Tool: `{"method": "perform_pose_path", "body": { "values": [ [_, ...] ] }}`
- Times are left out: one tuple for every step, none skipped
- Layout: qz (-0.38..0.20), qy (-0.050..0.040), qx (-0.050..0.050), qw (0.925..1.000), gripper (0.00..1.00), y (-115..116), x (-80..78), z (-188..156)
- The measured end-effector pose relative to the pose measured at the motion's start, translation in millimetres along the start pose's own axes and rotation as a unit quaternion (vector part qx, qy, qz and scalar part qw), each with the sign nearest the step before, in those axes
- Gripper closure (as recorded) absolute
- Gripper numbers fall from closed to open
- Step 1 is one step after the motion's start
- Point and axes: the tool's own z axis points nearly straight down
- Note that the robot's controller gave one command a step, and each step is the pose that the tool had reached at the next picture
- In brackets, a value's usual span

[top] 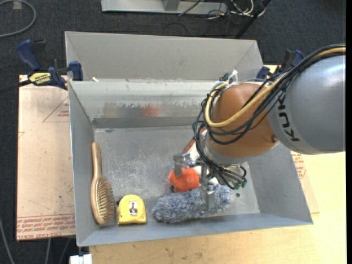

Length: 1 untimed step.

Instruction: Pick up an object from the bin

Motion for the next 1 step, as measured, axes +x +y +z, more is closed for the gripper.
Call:
{"method": "perform_pose_path", "body": {
  "values": [
    [-0.033,-0.0034,0.0,0.9994,0.0,-12.3,-15.9,6.1]
  ]
}}
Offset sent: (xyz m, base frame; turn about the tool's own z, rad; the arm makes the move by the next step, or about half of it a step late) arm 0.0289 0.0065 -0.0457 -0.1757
